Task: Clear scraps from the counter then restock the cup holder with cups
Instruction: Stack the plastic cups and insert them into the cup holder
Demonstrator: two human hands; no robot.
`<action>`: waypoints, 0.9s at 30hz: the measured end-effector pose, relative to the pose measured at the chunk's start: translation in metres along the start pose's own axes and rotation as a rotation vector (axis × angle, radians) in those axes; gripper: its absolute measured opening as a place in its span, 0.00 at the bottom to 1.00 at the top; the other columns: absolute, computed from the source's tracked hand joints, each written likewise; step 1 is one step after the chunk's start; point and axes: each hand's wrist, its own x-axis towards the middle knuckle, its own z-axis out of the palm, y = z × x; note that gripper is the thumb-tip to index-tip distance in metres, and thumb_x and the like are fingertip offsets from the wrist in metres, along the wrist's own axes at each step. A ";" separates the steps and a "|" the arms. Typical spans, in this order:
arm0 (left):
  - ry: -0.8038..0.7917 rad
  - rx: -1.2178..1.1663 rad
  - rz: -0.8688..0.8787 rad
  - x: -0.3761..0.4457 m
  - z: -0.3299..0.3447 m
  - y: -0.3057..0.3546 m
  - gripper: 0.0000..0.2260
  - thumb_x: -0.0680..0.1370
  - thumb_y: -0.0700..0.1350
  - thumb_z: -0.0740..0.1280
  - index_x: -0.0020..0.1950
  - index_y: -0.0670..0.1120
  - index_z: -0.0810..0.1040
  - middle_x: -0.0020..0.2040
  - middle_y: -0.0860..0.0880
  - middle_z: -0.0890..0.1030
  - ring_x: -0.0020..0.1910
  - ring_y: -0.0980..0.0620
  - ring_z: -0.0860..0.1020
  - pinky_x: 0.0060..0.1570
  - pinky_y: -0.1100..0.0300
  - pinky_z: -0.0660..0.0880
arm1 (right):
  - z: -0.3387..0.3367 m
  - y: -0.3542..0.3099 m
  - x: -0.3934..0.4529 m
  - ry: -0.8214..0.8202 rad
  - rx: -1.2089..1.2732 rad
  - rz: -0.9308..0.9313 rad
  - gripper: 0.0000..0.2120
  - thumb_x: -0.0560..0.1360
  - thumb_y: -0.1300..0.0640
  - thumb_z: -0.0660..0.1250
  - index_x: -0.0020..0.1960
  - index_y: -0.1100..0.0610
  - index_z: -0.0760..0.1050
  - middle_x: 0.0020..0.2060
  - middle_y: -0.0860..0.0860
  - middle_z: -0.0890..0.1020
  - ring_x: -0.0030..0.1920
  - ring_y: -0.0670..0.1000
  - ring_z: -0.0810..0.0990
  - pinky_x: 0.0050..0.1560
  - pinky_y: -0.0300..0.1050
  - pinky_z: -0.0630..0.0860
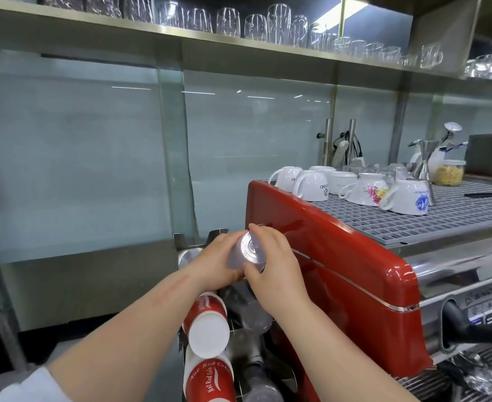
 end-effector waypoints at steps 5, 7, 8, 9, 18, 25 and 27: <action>0.028 0.050 -0.067 -0.001 -0.001 -0.019 0.32 0.64 0.55 0.68 0.68 0.63 0.67 0.64 0.55 0.73 0.64 0.57 0.72 0.63 0.54 0.73 | 0.006 0.007 0.003 -0.012 -0.001 0.017 0.31 0.71 0.66 0.67 0.71 0.50 0.67 0.68 0.47 0.67 0.64 0.40 0.67 0.63 0.25 0.58; 0.032 0.082 -0.083 -0.002 -0.002 -0.025 0.32 0.67 0.52 0.70 0.71 0.60 0.67 0.65 0.55 0.72 0.64 0.57 0.72 0.64 0.52 0.73 | 0.009 0.012 0.004 -0.030 -0.023 0.068 0.31 0.71 0.65 0.68 0.72 0.49 0.66 0.67 0.49 0.66 0.65 0.45 0.68 0.64 0.30 0.60; 0.031 0.108 -0.083 -0.002 -0.002 -0.026 0.32 0.69 0.51 0.71 0.72 0.59 0.67 0.65 0.55 0.72 0.64 0.57 0.73 0.65 0.52 0.73 | 0.011 0.015 0.004 -0.044 -0.033 0.093 0.31 0.71 0.65 0.67 0.72 0.50 0.66 0.67 0.49 0.65 0.65 0.47 0.67 0.64 0.31 0.60; 0.028 0.126 -0.078 -0.002 -0.003 -0.027 0.31 0.70 0.50 0.72 0.72 0.58 0.67 0.66 0.54 0.72 0.63 0.57 0.73 0.65 0.53 0.73 | 0.013 0.017 0.003 -0.059 -0.039 0.112 0.31 0.72 0.65 0.67 0.72 0.50 0.65 0.67 0.50 0.65 0.66 0.47 0.67 0.63 0.30 0.59; 0.026 0.309 -0.062 0.009 0.004 -0.032 0.26 0.73 0.49 0.69 0.71 0.55 0.69 0.66 0.53 0.73 0.64 0.54 0.73 0.64 0.56 0.72 | 0.032 0.028 0.008 -0.104 -0.124 0.223 0.31 0.74 0.61 0.67 0.74 0.57 0.60 0.71 0.54 0.66 0.70 0.55 0.67 0.69 0.44 0.64; 0.015 0.340 -0.108 0.012 0.010 -0.037 0.24 0.73 0.49 0.70 0.68 0.58 0.70 0.64 0.53 0.76 0.59 0.53 0.76 0.58 0.59 0.74 | 0.042 0.035 0.012 -0.185 -0.212 0.251 0.27 0.74 0.62 0.65 0.72 0.56 0.64 0.68 0.55 0.67 0.64 0.58 0.72 0.65 0.48 0.70; 0.018 0.360 -0.121 0.012 0.011 -0.037 0.24 0.74 0.48 0.69 0.69 0.58 0.71 0.64 0.54 0.76 0.59 0.53 0.77 0.55 0.62 0.72 | 0.045 0.037 0.014 -0.194 -0.226 0.251 0.28 0.74 0.62 0.65 0.73 0.55 0.63 0.68 0.55 0.67 0.64 0.58 0.71 0.65 0.48 0.69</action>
